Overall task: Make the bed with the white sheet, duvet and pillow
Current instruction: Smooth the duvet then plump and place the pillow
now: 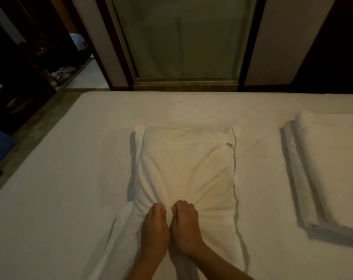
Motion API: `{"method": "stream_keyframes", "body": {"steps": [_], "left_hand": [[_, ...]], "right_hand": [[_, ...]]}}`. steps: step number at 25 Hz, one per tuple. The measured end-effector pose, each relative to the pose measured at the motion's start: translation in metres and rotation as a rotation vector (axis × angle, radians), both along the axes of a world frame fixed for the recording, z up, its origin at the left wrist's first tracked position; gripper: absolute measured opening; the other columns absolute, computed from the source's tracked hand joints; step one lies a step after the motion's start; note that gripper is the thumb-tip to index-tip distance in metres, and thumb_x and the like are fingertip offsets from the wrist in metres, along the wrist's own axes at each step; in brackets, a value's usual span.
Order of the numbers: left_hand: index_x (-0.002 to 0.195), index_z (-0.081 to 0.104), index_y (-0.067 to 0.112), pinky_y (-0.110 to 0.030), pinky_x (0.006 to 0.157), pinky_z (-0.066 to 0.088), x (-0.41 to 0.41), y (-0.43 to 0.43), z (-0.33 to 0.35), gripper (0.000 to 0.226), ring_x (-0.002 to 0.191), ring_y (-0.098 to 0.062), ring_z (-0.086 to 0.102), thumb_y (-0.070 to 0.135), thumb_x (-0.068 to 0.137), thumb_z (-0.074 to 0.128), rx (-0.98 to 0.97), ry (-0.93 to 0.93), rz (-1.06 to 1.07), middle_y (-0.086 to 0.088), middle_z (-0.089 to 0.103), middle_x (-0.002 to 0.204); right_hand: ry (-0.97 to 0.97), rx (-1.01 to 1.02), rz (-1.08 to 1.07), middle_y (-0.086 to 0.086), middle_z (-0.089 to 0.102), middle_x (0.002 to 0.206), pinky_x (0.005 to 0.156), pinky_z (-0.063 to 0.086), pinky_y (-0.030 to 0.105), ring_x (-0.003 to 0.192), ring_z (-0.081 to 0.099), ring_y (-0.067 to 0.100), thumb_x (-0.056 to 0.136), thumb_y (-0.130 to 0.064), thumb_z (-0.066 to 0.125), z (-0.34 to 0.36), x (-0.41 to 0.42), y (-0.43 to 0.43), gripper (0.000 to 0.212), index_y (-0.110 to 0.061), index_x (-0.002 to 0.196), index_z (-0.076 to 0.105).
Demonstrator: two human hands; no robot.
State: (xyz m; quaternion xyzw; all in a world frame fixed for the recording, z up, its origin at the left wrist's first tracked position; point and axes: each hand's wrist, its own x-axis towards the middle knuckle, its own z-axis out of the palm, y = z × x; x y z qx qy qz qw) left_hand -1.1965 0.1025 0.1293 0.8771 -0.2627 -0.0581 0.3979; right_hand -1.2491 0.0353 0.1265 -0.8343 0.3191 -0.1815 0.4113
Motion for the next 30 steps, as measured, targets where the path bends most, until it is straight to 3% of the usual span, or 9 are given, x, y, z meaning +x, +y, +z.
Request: {"method": "stream_keyframes", "body": {"steps": [3, 5, 9, 16, 23, 26, 30], "left_hand": [[0.068, 0.036, 0.026, -0.017, 0.062, 0.037, -0.019, -0.030, 0.035, 0.029, 0.062, -0.015, 0.046, 0.031, 0.096, 0.029, -0.085, 0.071, 0.068, 0.007, 0.047, 0.065], [0.070, 0.038, 0.026, -0.013, 0.063, 0.038, -0.033, -0.052, 0.060, 0.030, 0.062, -0.010, 0.046, 0.023, 0.100, 0.032, -0.122, 0.066, 0.051, 0.004, 0.049, 0.067], [0.069, 0.039, 0.025, -0.012, 0.059, 0.037, -0.068, -0.097, 0.111, 0.034, 0.063, -0.010, 0.045, 0.014, 0.101, 0.037, -0.191, 0.090, 0.029, 0.004, 0.048, 0.067], [0.074, 0.043, 0.017, -0.010, 0.059, 0.035, -0.159, -0.155, 0.198, 0.027, 0.064, -0.011, 0.043, 0.005, 0.098, 0.039, -0.316, 0.081, -0.005, 0.006, 0.047, 0.069], [0.090, 0.047, 0.013, -0.005, 0.060, 0.036, -0.255, -0.188, 0.271, 0.015, 0.076, -0.010, 0.047, 0.012, 0.100, 0.037, -0.374, 0.108, -0.022, 0.002, 0.051, 0.083], [0.092, 0.046, 0.015, -0.002, 0.061, 0.036, -0.273, -0.191, 0.301, 0.012, 0.075, -0.007, 0.047, 0.013, 0.100, 0.037, -0.448, 0.023, 0.011, 0.004, 0.050, 0.083], [0.094, 0.046, 0.019, 0.000, 0.063, 0.036, -0.269, -0.187, 0.335, 0.009, 0.075, -0.002, 0.048, 0.018, 0.100, 0.040, -0.501, -0.073, -0.121, 0.004, 0.052, 0.087]], "right_hand": [[-0.065, 0.004, 0.014, -0.004, 0.040, 0.081, 0.075, 0.023, 0.026, 0.080, 0.035, 0.015, 0.078, -0.038, 0.003, 0.031, -0.016, -0.021, 0.028, -0.030, 0.072, 0.029], [-0.163, -0.011, -0.031, -0.003, 0.041, 0.081, 0.075, 0.026, 0.025, 0.079, 0.037, 0.015, 0.081, -0.039, 0.005, 0.054, -0.031, -0.041, 0.033, -0.025, 0.075, 0.034], [-0.249, -0.015, -0.103, -0.008, 0.036, 0.077, 0.073, 0.025, 0.023, 0.078, 0.036, 0.016, 0.082, -0.045, 0.010, 0.099, -0.066, -0.085, 0.022, -0.033, 0.071, 0.025], [-0.424, -0.131, -0.241, -0.017, 0.031, 0.074, 0.069, 0.022, 0.021, 0.075, 0.035, 0.016, 0.092, -0.017, 0.028, 0.177, -0.147, -0.142, 0.019, -0.017, 0.076, 0.038], [-0.495, -0.238, -0.146, -0.008, 0.036, 0.074, 0.065, 0.029, 0.018, 0.071, 0.035, 0.014, 0.090, -0.017, 0.033, 0.247, -0.237, -0.187, 0.015, -0.015, 0.077, 0.040], [-0.530, -0.232, -0.081, -0.008, 0.037, 0.074, 0.065, 0.031, 0.012, 0.071, 0.035, 0.009, 0.090, -0.018, 0.033, 0.288, -0.257, -0.186, 0.014, -0.016, 0.078, 0.040], [-0.592, -0.303, -0.130, -0.003, 0.040, 0.076, 0.065, 0.030, 0.010, 0.072, 0.037, 0.008, 0.093, -0.019, 0.033, 0.329, -0.257, -0.187, 0.016, -0.015, 0.080, 0.042]]}}
